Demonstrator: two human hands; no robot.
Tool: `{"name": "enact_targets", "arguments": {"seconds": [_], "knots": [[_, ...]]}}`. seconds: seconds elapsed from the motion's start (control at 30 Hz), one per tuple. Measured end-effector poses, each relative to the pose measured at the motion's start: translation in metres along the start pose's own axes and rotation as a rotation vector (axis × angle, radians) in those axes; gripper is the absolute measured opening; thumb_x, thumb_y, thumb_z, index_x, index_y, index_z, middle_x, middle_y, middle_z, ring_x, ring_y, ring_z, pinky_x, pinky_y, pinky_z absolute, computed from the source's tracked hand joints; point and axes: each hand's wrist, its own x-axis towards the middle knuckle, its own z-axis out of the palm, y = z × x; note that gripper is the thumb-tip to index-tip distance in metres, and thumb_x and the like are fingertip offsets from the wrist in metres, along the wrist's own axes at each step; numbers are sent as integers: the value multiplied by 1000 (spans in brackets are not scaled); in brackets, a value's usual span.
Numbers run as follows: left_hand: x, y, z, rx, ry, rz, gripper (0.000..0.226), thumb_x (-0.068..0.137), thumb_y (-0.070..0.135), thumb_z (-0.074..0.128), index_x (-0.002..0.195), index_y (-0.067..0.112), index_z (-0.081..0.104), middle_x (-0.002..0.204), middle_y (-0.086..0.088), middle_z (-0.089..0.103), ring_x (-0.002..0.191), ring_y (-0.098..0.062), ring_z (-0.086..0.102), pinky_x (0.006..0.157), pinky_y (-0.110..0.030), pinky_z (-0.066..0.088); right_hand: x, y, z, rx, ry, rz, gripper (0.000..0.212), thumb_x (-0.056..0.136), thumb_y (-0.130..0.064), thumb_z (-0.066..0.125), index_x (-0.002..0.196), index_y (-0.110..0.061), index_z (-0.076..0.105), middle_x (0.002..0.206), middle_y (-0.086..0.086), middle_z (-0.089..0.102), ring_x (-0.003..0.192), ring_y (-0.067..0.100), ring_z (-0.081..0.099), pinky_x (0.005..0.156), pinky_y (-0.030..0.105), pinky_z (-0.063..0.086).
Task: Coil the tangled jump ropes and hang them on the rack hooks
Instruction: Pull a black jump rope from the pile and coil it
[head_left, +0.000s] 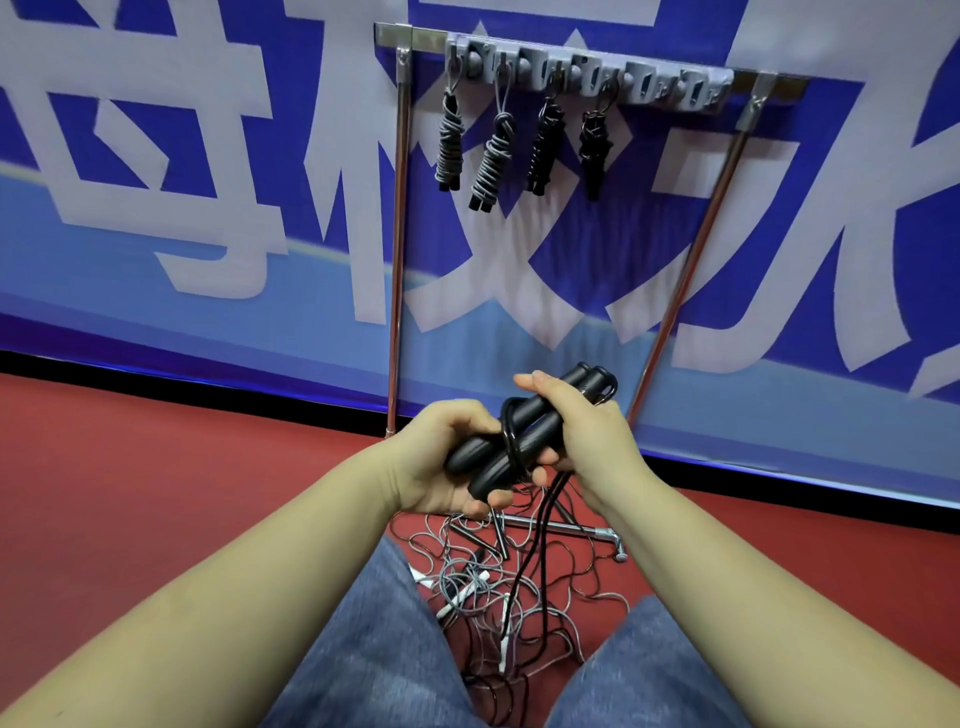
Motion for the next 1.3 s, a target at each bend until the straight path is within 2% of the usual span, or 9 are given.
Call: {"name": "enact_targets", "arguments": {"seconds": [0.17, 0.37, 0.47, 0.63, 0.87, 1.03, 1.1, 1.2, 1.3], "knots": [[-3, 3, 6, 98, 41, 37, 62, 45, 47, 86, 94, 12, 71, 86, -7, 68, 48, -15, 57, 39, -17, 40, -1, -2, 6, 21, 32, -72, 26, 90, -24, 59, 72, -9, 68, 48, 7, 55, 32, 15, 40, 37, 23, 36], [-6, 8, 17, 93, 468, 260, 36, 70, 6, 69, 101, 13, 52, 75, -4, 68, 51, -15, 62, 34, -15, 31, 2, -12, 7, 53, 282, -198, 23, 87, -24, 63, 67, -15, 71, 62, 1, 68, 63, 16, 64, 67, 28, 50], [6, -1, 32, -43, 736, 502, 22, 87, 7, 61, 97, 15, 44, 73, -7, 61, 40, -13, 53, 35, -17, 33, 2, -16, 15, 127, 385, -160, 25, 87, -27, 63, 65, -18, 70, 51, -7, 63, 48, 6, 57, 54, 20, 44], [18, -9, 47, 87, 966, 661, 10, 95, 16, 55, 94, 19, 45, 64, -5, 54, 34, -9, 45, 36, -17, 32, -2, -15, 24, 196, 436, -35, 37, 85, -33, 64, 51, -21, 69, 55, -4, 62, 61, 18, 59, 67, 34, 49], [14, -4, 36, 178, 1045, 737, 5, 94, 20, 57, 95, 21, 61, 77, 1, 62, 54, -9, 53, 48, -24, 45, -3, -7, 11, 44, 273, 132, 53, 81, -66, 52, 60, -19, 41, 38, -8, 32, 34, 8, 29, 41, 23, 23], [12, 3, 33, 225, 1051, 722, 13, 95, 19, 55, 103, 14, 65, 77, 1, 59, 50, -1, 52, 43, -18, 43, -9, 17, 5, -342, -51, 3, 75, 47, -98, 40, 59, -24, 48, 39, -14, 39, 42, 3, 34, 55, 24, 34], [15, 3, 32, 232, 1048, 702, 16, 95, 19, 55, 102, 13, 67, 82, -1, 61, 61, -2, 56, 50, -18, 47, -6, 31, 2, -604, -175, -197, 81, 53, -98, 28, 77, -30, 64, 65, -25, 61, 67, -6, 53, 75, 21, 42], [21, 1, 33, 249, 1035, 670, 20, 95, 19, 52, 88, 18, 71, 78, 5, 64, 71, -8, 59, 68, -23, 49, -5, 44, -2, -816, -324, -283, 107, 55, -100, 10, 118, -29, 61, 121, -12, 62, 114, 9, 54, 99, 31, 41], [23, 4, 34, 215, 1021, 601, 27, 98, 22, 48, 80, 17, 68, 63, 7, 57, 53, -5, 51, 47, -17, 41, -9, 43, -4, -816, -366, -325, 100, 59, -97, 12, 122, -32, 55, 125, -13, 58, 116, 7, 51, 98, 24, 39]]}}
